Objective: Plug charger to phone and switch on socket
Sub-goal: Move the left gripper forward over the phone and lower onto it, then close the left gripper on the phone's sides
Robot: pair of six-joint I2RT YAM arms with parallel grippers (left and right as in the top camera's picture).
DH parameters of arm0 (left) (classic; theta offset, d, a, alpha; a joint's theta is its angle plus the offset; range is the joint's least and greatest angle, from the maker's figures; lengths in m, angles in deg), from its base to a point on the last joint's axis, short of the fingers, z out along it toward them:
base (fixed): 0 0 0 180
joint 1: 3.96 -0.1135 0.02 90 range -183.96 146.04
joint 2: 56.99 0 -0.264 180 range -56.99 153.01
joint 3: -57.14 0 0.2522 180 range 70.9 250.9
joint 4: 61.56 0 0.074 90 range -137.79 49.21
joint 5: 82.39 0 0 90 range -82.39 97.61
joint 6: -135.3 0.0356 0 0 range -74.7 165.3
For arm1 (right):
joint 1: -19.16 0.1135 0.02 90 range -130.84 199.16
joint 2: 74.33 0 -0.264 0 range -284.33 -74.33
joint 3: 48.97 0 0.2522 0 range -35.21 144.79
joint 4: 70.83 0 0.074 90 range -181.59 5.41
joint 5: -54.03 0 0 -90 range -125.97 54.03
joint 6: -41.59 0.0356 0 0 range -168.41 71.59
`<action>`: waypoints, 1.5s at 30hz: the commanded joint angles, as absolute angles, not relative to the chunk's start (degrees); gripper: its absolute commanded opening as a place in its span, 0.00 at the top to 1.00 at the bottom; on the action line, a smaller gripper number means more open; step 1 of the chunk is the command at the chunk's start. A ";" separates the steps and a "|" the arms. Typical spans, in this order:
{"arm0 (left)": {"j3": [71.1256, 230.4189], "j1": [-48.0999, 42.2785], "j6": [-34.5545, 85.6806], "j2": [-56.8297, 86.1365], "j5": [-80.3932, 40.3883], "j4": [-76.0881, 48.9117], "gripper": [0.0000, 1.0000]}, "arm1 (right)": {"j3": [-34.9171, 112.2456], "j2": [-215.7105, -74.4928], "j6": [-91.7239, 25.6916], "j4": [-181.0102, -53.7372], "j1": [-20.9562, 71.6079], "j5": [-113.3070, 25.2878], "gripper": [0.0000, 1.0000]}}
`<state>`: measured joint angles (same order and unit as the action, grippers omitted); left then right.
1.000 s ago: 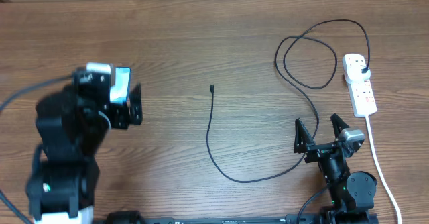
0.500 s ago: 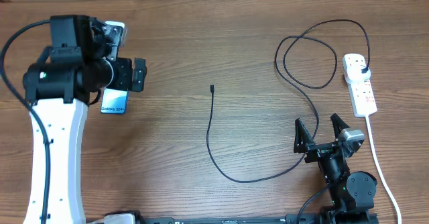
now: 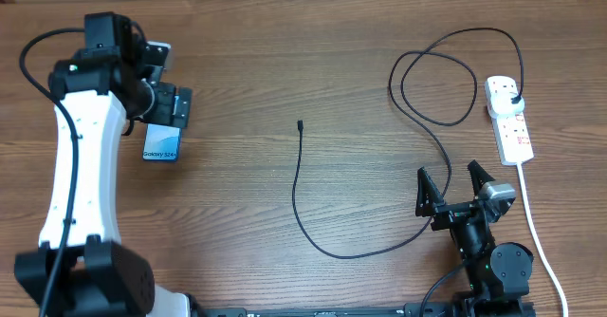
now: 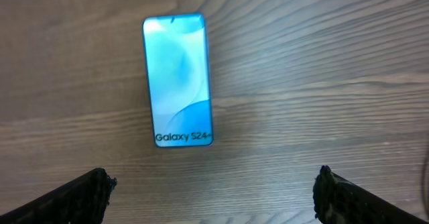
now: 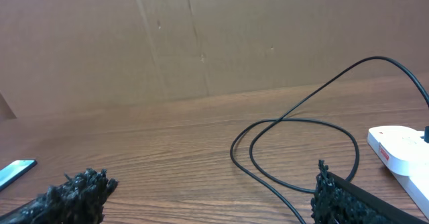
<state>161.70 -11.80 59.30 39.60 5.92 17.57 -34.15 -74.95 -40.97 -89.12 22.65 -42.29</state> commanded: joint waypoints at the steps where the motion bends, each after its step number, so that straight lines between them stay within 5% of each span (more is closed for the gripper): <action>1: 162.88 -15.51 61.94 43.87 0.13 17.39 0.00 | -34.76 -74.49 -40.99 -88.93 22.95 -41.57 0.00; 45: 162.86 -17.02 64.61 68.17 5.59 3.86 0.02 | -34.76 -74.49 -40.99 -88.93 22.95 -41.57 0.00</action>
